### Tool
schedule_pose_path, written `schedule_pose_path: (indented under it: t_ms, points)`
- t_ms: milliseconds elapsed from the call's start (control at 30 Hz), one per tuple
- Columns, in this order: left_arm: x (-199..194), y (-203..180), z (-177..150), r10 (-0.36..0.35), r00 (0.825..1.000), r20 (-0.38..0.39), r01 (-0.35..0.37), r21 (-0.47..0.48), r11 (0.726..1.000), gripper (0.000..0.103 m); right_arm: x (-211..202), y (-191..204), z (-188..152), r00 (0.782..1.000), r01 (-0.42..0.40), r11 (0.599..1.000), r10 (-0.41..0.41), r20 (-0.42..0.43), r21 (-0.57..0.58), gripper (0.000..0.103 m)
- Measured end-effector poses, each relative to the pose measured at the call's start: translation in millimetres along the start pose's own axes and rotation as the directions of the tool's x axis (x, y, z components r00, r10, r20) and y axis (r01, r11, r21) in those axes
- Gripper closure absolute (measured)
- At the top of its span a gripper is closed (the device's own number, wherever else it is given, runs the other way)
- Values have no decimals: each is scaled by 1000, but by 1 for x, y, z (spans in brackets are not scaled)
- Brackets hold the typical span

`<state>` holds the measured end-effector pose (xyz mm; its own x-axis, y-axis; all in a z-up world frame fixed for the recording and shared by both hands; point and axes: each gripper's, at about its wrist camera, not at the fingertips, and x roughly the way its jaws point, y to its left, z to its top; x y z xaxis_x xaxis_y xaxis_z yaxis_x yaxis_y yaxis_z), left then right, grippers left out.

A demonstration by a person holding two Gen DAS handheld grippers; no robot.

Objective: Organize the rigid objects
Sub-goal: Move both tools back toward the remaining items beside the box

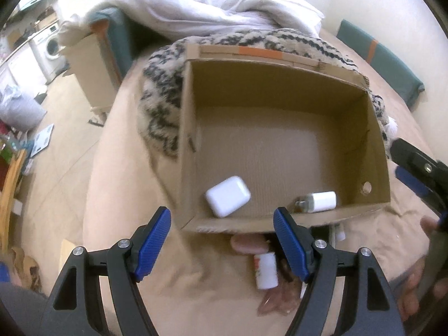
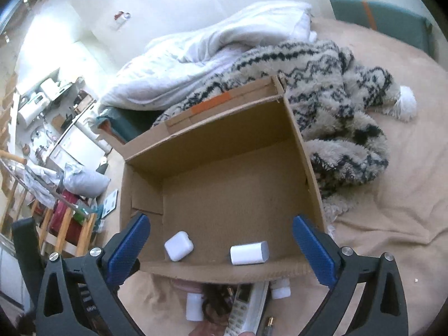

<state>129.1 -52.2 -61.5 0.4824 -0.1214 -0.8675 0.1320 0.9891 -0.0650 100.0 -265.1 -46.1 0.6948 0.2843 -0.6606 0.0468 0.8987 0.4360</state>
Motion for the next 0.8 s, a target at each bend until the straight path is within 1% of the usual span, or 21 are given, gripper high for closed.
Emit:
schedule_pose_path:
  t_ms: [67, 167, 200, 267, 433, 533, 600, 667, 733, 800]
  points:
    - [-4, 7, -4, 5, 1000, 1, -5, -20, 1000, 30, -7, 0, -8, 1000, -25, 1000, 25, -10, -6, 0]
    - [-8, 19, -10, 17, 1000, 4, -17, -56, 998, 30, -16, -6, -20, 997, -61, 998, 62, -52, 21, 0]
    - [-8, 23, -12, 20, 1000, 3, -20, -71, 997, 30, -18, -8, -24, 996, -62, 998, 64, -63, 30, 0]
    - [-7, 32, -16, 25, 1000, -12, -26, -106, 994, 30, -21, -12, -29, 996, -38, 999, 40, -77, 36, 0]
    - [1, 46, -26, -7, 998, -59, -5, -198, 980, 30, -16, -28, -39, 992, 5, 994, 9, -126, 110, 0]
    - [6, 41, -29, -17, 997, -82, 1, -188, 982, 30, -10, -34, -43, 987, 30, 990, -8, -158, 139, 0]
    - [12, 31, -32, -26, 994, -106, 9, -152, 988, 30, -7, -37, -44, 985, 46, 989, -21, -171, 144, 0]
    - [23, 19, -37, -57, 987, -150, 39, -119, 992, 30, -3, -39, -46, 982, 66, 987, -38, -186, 145, 0]
    - [33, 11, -40, -84, 979, -185, 64, -115, 991, 31, 0, -42, -47, 978, 73, 985, -40, -203, 159, 0]
    - [42, 2, -42, -100, 974, -202, 79, -112, 991, 36, 3, -46, -49, 974, 78, 982, -38, -221, 174, 0]
